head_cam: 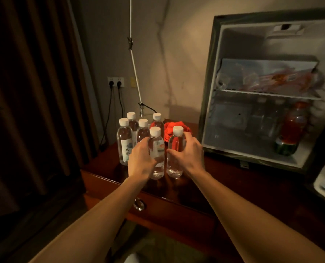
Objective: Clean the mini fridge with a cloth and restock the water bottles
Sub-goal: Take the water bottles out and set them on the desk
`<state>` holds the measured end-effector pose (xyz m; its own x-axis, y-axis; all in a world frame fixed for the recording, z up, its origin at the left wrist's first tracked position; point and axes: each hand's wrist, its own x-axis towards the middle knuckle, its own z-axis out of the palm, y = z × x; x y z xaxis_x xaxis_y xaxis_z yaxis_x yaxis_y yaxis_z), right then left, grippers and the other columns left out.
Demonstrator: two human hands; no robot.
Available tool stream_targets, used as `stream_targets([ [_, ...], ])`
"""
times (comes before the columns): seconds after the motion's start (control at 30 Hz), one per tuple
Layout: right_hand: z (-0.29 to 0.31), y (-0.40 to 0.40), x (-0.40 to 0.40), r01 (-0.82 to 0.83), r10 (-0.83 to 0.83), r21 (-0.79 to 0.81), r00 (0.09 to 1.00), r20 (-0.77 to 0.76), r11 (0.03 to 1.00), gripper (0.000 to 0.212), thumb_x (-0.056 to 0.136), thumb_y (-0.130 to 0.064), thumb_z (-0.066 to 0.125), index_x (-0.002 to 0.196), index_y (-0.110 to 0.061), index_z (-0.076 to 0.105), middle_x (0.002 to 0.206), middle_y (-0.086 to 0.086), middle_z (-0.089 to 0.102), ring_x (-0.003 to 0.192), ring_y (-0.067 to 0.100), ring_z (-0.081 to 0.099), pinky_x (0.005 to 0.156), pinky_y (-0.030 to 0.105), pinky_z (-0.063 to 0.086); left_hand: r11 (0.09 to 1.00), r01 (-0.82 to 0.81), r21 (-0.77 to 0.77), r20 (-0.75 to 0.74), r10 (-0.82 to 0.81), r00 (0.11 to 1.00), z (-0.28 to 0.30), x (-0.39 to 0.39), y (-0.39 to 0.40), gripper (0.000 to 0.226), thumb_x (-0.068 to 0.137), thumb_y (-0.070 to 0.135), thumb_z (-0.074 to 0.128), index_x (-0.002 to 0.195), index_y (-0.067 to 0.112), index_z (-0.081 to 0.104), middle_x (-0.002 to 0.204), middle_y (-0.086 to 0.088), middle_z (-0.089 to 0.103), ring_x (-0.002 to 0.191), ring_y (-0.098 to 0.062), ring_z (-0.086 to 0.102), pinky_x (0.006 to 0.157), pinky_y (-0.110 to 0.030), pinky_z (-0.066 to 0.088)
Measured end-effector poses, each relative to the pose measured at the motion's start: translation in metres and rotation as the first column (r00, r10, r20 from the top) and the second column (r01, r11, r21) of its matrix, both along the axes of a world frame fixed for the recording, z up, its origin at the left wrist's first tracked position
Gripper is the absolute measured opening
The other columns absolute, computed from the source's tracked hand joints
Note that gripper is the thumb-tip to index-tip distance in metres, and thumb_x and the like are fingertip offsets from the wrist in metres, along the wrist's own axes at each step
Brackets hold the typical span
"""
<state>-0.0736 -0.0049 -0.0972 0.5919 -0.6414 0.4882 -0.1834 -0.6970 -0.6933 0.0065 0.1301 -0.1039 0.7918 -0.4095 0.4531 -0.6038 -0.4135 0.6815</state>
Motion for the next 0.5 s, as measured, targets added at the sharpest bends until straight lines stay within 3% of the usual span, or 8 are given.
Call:
stream_targets([
  [0.07,-0.002,-0.002,0.007,-0.008,0.008,0.0,1.0,0.004,1.0,0.064,0.067,-0.037,0.085,0.121,-0.026,0.052,0.112,0.002,0.058,0.102,0.018,0.057,0.083,0.031,0.049,0.998,-0.037,0.049,0.065,0.034,0.997,-0.002,0.003,-0.003,0.08,0.067,0.029,0.088,0.135,0.019,0.048,0.125,-0.003,0.054,0.113,-0.022,0.057,0.089,-0.035,0.05],
  [0.2,-0.006,-0.004,0.017,-0.013,0.013,-0.006,1.0,0.011,1.0,0.069,0.068,-0.036,0.085,0.127,-0.025,0.051,0.117,0.004,0.058,0.106,0.02,0.056,0.089,0.034,0.049,0.996,-0.05,0.073,0.168,0.037,0.985,-0.004,0.008,-0.006,0.09,0.067,0.028,0.089,0.141,0.021,0.038,0.123,-0.003,0.046,0.103,-0.02,0.057,0.076,-0.035,0.055],
  [0.4,-0.004,-0.007,0.022,-0.074,0.075,0.053,0.997,-0.021,0.996,0.075,0.071,-0.031,0.085,0.135,-0.025,0.046,0.127,0.003,0.053,0.118,0.021,0.053,0.099,0.037,0.046,0.997,-0.077,0.006,0.182,0.075,0.98,-0.004,0.005,-0.008,0.059,0.071,0.021,0.085,0.107,0.02,0.039,0.104,0.003,0.047,0.086,-0.017,0.057,0.065,-0.037,0.057],
  [0.5,-0.003,-0.01,0.011,-0.081,0.085,0.056,0.993,-0.077,0.995,0.086,0.07,-0.034,0.085,0.142,-0.022,0.04,0.134,0.005,0.05,0.123,0.022,0.049,0.103,0.036,0.041,0.998,-0.045,0.049,0.206,0.033,0.978,-0.004,-0.003,-0.01,0.045,0.075,0.021,0.082,0.096,0.02,0.042,0.093,0.005,0.049,0.08,-0.017,0.055,0.063,-0.034,0.051],
])
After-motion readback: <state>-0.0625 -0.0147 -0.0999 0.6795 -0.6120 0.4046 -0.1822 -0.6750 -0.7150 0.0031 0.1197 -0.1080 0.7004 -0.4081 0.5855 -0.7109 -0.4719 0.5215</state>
